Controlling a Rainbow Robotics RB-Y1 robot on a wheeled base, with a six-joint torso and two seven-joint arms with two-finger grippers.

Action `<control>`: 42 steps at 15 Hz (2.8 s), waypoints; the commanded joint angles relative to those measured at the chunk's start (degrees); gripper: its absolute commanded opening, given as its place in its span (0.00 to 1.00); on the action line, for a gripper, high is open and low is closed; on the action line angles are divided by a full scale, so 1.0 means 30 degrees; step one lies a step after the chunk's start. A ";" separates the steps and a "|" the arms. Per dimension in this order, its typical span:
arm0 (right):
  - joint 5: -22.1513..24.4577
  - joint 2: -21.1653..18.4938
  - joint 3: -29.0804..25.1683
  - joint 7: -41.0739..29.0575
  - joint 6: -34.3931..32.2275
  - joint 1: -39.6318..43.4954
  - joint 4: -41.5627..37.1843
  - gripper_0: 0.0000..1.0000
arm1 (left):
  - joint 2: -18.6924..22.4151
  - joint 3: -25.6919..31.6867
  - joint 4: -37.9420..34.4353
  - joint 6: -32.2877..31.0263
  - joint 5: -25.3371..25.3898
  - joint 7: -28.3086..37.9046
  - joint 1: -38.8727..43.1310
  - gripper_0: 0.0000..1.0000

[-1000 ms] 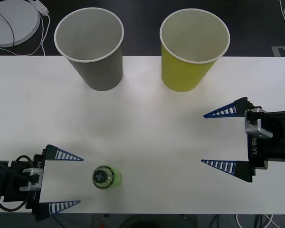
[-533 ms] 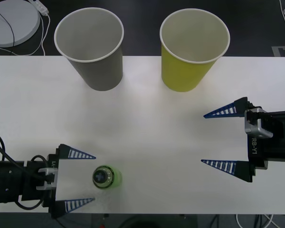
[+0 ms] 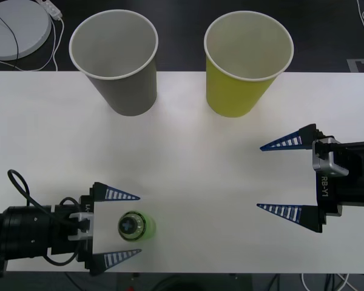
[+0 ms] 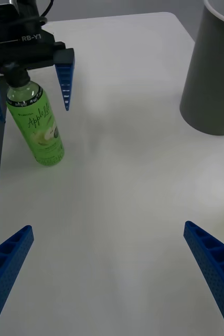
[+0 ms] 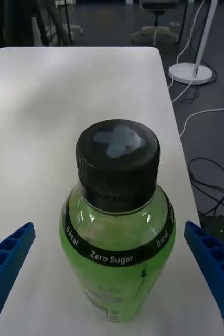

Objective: Put the can into the green bin and the plastic bottle into the gray bin

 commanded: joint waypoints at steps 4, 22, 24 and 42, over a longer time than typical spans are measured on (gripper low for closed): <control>-0.0001 -0.0001 0.0000 0.0000 0.0000 0.0000 0.0000 1.00 | -0.1650 0.0001 -0.0003 -0.0211 -0.1149 0.0337 -0.0030 1.00; -0.0001 -0.0001 0.0000 0.0000 0.0000 0.0000 0.0000 1.00 | -0.1767 -0.0263 -0.0091 -0.0328 -0.1295 0.1304 -0.0235 0.00; -0.0001 -0.0001 0.0000 0.0000 0.0000 0.0000 0.0000 1.00 | -0.1738 -0.0175 -0.0325 -0.0328 -0.1178 0.1451 -0.0264 0.00; -0.0001 -0.0001 0.0000 0.0000 0.0000 0.0000 0.0000 1.00 | 0.2656 0.3722 -0.5716 -0.0299 -0.1998 1.1148 -0.0352 0.00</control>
